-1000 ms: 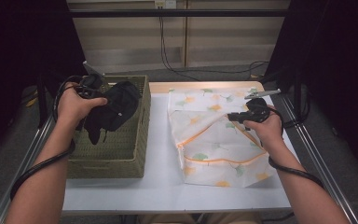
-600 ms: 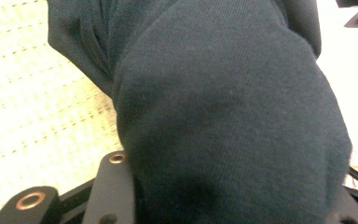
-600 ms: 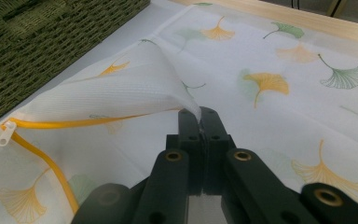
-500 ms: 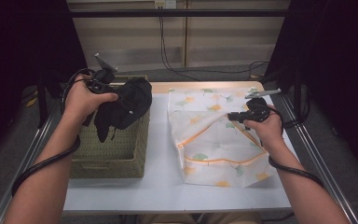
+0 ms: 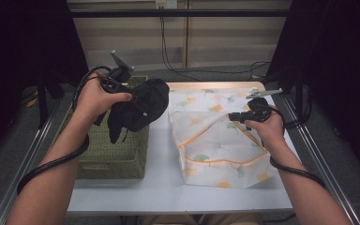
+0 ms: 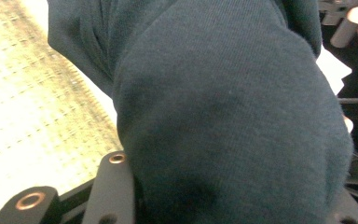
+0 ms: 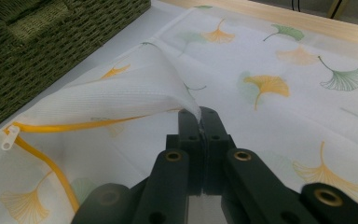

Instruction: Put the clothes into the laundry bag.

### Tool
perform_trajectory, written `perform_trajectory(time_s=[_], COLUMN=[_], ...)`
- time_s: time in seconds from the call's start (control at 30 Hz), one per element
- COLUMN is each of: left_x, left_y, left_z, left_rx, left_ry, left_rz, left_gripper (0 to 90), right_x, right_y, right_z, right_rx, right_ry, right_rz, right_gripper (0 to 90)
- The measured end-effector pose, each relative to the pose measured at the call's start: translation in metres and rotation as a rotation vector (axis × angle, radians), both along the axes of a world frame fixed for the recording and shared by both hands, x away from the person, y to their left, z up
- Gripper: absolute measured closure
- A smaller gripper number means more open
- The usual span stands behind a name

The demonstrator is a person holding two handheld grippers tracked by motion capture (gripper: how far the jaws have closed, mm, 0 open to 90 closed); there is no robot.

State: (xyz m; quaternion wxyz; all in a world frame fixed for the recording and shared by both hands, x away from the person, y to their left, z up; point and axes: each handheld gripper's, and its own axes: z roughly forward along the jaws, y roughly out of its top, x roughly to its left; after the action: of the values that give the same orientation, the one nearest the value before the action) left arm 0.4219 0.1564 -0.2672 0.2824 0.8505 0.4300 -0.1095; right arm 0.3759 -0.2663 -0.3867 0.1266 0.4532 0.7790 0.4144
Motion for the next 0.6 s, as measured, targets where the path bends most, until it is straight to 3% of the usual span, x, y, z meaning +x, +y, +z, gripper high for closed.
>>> perform_trajectory(time_s=[0.1, 0.13, 0.17, 0.23, 0.53, 0.6], left_x=[-0.004, -0.004, -0.006, -0.008, -0.017, -0.017], left_y=[-0.009, -0.011, -0.014, -0.019, -0.039, -0.042], left_z=[0.004, 0.005, 0.005, 0.007, 0.009, 0.009], left_rx=[-0.014, 0.001, -0.011, -0.002, -0.003, 0.008], left_ry=[0.002, -0.003, 0.000, -0.003, 0.001, 0.001], left_rz=[-0.006, -0.028, -0.009, -0.019, -0.083, -0.134], left_gripper=[55.6, 55.6, 55.6, 55.6, 55.5, 55.5], right_x=[0.000, 0.000, 0.000, 0.000, 0.000, 0.000], right_y=[0.001, 0.001, 0.002, 0.002, 0.003, 0.003], right_z=[0.000, 0.000, 0.000, 0.000, 0.000, 0.001], right_rx=[-0.001, -0.002, -0.003, -0.004, -0.003, -0.003], right_ry=[0.001, 0.001, -0.002, -0.002, -0.002, 0.001], right_rz=[0.001, 0.003, 0.005, 0.007, 0.008, 0.006], right_gripper=[90.0, 90.0, 90.0, 90.0, 90.0, 90.0])
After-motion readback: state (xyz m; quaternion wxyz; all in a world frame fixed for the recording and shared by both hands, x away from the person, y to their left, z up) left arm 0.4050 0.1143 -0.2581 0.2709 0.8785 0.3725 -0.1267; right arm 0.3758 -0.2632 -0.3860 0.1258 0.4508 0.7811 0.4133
